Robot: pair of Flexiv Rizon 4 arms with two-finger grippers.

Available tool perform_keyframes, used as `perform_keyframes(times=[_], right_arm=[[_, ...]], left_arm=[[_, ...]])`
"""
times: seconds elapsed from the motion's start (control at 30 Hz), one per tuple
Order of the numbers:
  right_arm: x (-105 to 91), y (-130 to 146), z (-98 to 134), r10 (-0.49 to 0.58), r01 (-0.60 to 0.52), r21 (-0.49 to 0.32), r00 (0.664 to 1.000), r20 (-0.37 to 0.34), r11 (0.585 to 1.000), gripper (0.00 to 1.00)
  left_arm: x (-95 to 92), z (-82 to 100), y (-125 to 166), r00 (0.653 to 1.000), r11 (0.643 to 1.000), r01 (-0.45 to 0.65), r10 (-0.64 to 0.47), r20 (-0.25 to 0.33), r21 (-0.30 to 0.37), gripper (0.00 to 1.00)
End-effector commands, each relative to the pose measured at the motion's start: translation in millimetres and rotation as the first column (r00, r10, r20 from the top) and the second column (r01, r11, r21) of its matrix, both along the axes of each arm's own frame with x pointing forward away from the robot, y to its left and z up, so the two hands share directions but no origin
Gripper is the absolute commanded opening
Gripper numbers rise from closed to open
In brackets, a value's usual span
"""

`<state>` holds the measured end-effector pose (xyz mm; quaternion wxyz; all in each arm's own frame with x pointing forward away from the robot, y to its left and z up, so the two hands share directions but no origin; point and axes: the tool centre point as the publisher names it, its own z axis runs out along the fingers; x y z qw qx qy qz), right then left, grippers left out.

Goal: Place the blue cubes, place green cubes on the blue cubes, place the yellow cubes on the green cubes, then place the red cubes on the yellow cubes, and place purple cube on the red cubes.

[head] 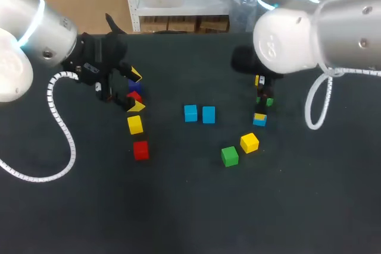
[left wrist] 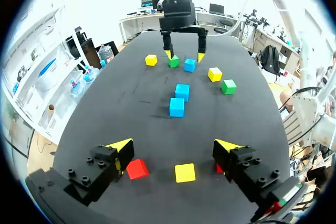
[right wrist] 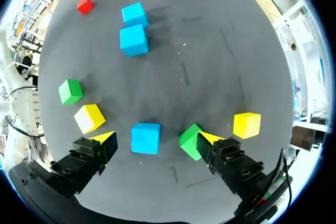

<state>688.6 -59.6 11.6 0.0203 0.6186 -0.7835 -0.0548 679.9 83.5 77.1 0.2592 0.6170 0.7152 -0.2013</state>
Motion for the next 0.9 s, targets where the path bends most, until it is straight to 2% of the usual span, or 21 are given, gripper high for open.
perform_keyframes(times=[0.03,0.23,0.57,0.9], right_arm=[[-0.3,-6,-10,-0.006,0.006,0.034,1.000,-0.004,0.999,1.00],[3.8,-9,-12,-0.008,0.009,0.032,1.000,-0.004,0.999,1.00],[-10.8,3,9,0.056,-0.058,0.043,0.997,0.043,0.997,1.00],[-17.4,4,-2,0.059,-0.059,0.041,0.998,0.007,0.997,1.00]], left_arm=[[-1.0,-0.9,2,1.000,1.000,0.002,-0.002,0.004,-0.006,1.00],[-1.0,-0.9,2,1.000,1.000,0.002,-0.002,0.004,-0.006,1.00],[-1.0,-0.9,2,1.000,1.000,0.002,-0.002,0.004,-0.006,1.00],[-1.0,-0.9,2,1.000,1.000,0.002,-0.002,0.004,-0.006,1.00]])
